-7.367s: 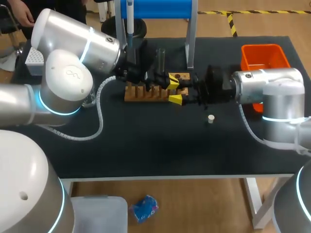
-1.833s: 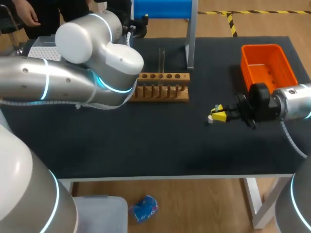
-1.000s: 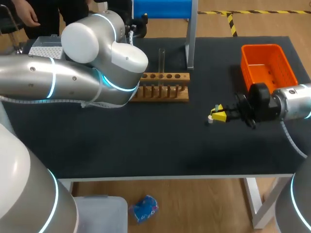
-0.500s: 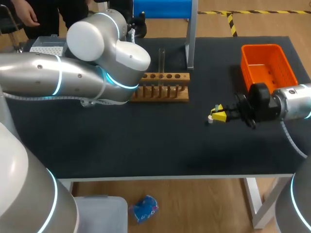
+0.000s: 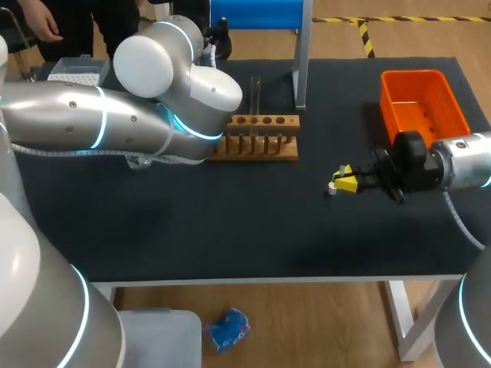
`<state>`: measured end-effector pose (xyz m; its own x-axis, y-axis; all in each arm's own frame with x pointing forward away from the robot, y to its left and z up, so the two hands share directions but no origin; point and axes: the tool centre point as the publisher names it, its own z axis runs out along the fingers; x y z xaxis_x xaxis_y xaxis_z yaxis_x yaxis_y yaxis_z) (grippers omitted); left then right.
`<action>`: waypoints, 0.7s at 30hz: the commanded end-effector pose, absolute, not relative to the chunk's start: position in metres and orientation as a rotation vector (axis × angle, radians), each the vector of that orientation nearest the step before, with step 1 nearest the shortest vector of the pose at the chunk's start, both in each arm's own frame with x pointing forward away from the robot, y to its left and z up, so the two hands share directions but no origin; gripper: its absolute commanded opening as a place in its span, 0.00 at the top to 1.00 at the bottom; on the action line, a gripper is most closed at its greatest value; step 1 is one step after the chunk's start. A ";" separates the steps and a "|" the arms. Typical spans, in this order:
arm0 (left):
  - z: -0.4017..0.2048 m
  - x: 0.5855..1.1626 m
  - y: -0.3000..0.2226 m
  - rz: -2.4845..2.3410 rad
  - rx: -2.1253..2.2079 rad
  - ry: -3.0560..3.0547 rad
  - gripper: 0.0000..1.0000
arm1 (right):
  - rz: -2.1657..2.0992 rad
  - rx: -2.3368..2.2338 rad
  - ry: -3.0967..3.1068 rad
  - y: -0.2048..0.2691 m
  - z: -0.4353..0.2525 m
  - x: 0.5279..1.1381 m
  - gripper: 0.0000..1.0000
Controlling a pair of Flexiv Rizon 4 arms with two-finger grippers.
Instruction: Invert the test tube, pick up the pipette, mount the tip to pipette, aspirate from beaker and dispense into the tube, eject the tip, return the pipette, and cap with the stopper.
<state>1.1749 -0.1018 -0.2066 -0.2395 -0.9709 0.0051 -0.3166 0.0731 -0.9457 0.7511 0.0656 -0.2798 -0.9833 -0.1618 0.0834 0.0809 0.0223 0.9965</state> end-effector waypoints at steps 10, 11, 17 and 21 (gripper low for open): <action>-0.210 1.190 -0.101 -1.162 -1.325 1.608 0.35 | -2.080 0.085 -2.116 0.065 -0.279 0.751 1.00; -0.210 1.191 -0.101 -1.160 -1.327 1.607 0.34 | -2.080 0.085 -2.116 0.065 -0.279 0.751 1.00; -0.212 1.193 -0.097 -1.147 -1.338 1.597 0.36 | -2.080 0.085 -2.116 0.065 -0.279 0.751 1.00; -0.213 1.195 -0.095 -1.140 -1.341 1.595 0.35 | -2.080 0.085 -2.116 0.065 -0.279 0.751 1.00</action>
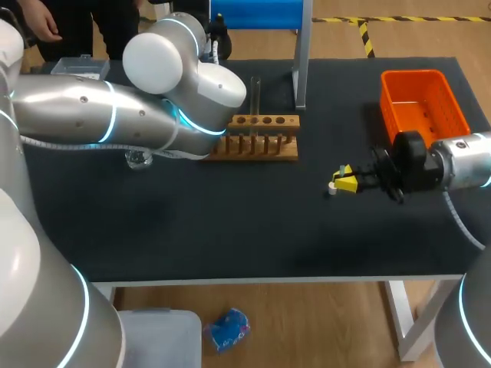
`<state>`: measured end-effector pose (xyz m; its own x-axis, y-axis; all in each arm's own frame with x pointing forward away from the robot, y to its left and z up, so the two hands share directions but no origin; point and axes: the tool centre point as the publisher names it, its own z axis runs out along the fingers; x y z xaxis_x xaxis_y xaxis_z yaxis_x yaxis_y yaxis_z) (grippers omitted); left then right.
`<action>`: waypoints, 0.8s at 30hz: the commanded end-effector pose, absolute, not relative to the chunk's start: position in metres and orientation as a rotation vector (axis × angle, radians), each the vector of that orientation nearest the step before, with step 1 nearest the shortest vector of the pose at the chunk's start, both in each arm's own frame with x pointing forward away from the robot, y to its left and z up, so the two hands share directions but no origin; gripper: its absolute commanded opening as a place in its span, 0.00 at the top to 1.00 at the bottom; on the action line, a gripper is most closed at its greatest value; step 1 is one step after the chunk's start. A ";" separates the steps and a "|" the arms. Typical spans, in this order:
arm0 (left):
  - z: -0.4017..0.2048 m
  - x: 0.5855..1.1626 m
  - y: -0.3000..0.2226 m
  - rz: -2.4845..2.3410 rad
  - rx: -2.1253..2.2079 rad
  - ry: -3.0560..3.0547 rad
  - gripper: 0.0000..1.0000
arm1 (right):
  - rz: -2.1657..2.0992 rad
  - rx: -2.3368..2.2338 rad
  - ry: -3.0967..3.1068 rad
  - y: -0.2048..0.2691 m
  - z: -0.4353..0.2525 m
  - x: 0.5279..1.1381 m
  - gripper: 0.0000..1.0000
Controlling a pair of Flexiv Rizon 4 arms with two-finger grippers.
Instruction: Invert the test tube, pick up the pipette, mount the tip to pipette, aspirate from beaker and dispense into the tube, eject the tip, return the pipette, and cap with the stopper.
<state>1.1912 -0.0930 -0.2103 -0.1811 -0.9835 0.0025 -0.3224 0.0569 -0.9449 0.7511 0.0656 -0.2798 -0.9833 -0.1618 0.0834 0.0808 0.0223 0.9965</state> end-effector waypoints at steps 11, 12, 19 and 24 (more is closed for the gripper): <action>-0.216 1.198 -0.093 -1.120 -1.348 1.590 0.38 | -2.080 0.085 -2.116 0.065 -0.279 0.751 1.00; -0.216 1.198 -0.093 -1.119 -1.349 1.589 0.38 | -2.080 0.085 -2.116 0.065 -0.279 0.751 1.00; -0.217 1.198 -0.091 -1.101 -1.361 1.571 0.64 | -2.080 0.085 -2.116 0.065 -0.279 0.751 1.00; -0.218 1.197 -0.090 -1.087 -1.369 1.565 0.85 | -2.080 0.085 -2.116 0.065 -0.279 0.751 1.00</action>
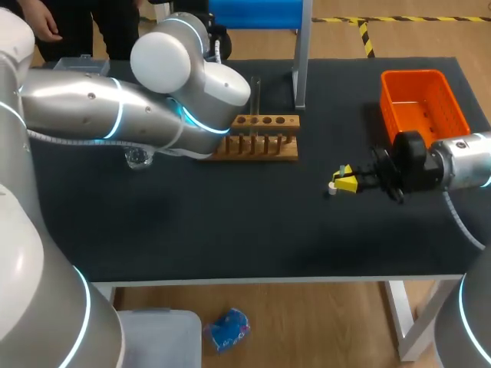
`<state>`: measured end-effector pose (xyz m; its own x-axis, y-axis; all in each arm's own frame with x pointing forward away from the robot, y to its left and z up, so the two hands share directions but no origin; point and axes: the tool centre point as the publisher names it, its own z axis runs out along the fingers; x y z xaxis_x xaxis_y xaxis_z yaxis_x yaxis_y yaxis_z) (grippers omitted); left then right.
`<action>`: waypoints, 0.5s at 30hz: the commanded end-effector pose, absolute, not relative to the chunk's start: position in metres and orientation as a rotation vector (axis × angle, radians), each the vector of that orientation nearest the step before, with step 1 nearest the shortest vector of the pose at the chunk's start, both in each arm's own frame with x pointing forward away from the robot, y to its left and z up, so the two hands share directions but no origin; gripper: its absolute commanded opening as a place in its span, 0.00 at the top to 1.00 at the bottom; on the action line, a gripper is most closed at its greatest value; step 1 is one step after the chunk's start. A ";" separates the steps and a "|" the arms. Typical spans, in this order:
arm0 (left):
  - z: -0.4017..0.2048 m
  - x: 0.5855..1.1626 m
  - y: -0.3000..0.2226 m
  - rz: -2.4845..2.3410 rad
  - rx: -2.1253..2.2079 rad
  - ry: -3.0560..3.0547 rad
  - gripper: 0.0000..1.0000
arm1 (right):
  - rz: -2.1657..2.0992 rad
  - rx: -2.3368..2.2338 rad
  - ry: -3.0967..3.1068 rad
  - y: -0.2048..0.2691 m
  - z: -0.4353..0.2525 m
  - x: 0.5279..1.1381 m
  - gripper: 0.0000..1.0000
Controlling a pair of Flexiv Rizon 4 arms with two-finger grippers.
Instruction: Invert the test tube, pick up the pipette, mount the tip to pipette, aspirate from beaker and dispense into the tube, eject the tip, return the pipette, and cap with the stopper.
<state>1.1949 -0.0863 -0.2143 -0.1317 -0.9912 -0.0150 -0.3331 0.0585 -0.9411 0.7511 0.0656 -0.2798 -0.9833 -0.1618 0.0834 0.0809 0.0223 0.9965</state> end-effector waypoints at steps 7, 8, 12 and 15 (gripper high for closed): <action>-0.218 1.196 -0.089 -1.086 -1.372 1.564 1.00 | -2.080 0.085 -2.116 0.065 -0.279 0.751 1.00; -0.218 1.196 -0.090 -1.086 -1.373 1.564 1.00 | -2.080 0.085 -2.116 0.065 -0.279 0.751 1.00; -0.214 1.196 -0.089 -1.086 -1.366 1.564 1.00 | -2.080 0.085 -2.116 0.065 -0.279 0.751 1.00; -0.208 1.196 -0.090 -1.094 -1.365 1.562 1.00 | -2.080 0.085 -2.116 0.065 -0.279 0.751 1.00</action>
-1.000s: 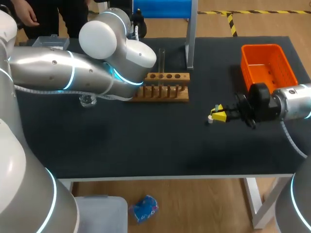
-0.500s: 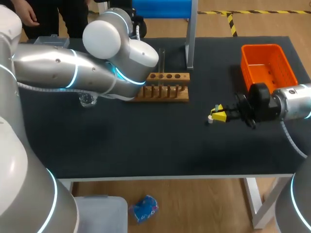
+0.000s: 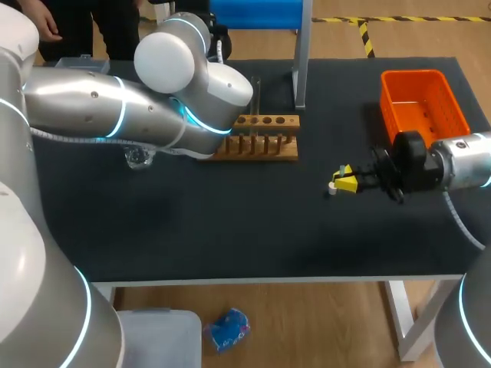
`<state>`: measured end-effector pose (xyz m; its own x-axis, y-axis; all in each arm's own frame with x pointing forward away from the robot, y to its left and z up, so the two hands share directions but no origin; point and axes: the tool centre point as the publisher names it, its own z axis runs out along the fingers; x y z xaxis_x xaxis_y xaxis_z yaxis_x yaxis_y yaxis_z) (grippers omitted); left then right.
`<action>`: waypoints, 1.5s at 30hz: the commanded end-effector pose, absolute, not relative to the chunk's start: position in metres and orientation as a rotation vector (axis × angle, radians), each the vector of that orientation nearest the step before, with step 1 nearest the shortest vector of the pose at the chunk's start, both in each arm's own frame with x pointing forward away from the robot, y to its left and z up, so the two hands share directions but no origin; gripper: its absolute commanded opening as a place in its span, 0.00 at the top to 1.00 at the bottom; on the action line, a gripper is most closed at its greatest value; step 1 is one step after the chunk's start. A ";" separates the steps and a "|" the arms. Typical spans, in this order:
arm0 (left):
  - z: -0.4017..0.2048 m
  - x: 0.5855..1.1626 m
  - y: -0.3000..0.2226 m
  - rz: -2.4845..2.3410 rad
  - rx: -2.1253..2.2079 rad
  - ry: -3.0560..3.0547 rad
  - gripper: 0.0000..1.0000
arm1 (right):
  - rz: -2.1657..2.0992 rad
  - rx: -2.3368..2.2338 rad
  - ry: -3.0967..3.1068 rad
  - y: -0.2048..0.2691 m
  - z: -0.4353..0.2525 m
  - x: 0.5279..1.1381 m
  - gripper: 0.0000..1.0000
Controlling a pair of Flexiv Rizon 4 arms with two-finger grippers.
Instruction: Invert the test tube, pick up the pipette, mount the tip to pipette, aspirate from beaker and dispense into the tube, eject the tip, return the pipette, and cap with the stopper.
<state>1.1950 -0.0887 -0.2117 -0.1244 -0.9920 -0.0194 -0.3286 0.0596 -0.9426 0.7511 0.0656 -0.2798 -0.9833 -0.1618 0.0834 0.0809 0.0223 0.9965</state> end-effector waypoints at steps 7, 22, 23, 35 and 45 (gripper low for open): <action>-0.192 1.194 -0.088 -1.088 -1.341 1.554 1.00 | -2.080 0.085 -2.116 0.065 -0.279 0.751 1.00; -0.168 1.196 -0.088 -1.092 -1.291 1.524 1.00 | -2.080 0.085 -2.116 0.065 -0.279 0.751 1.00; -0.168 1.196 -0.088 -1.092 -1.291 1.523 1.00 | -2.080 0.085 -2.116 0.065 -0.279 0.751 1.00; -0.144 1.175 -0.088 -1.112 -1.237 1.546 1.00 | -2.080 0.085 -2.116 0.065 -0.279 0.751 1.00; -0.125 1.126 -0.084 -1.220 -1.166 1.684 1.00 | -2.080 0.085 -2.116 0.065 -0.279 0.751 1.00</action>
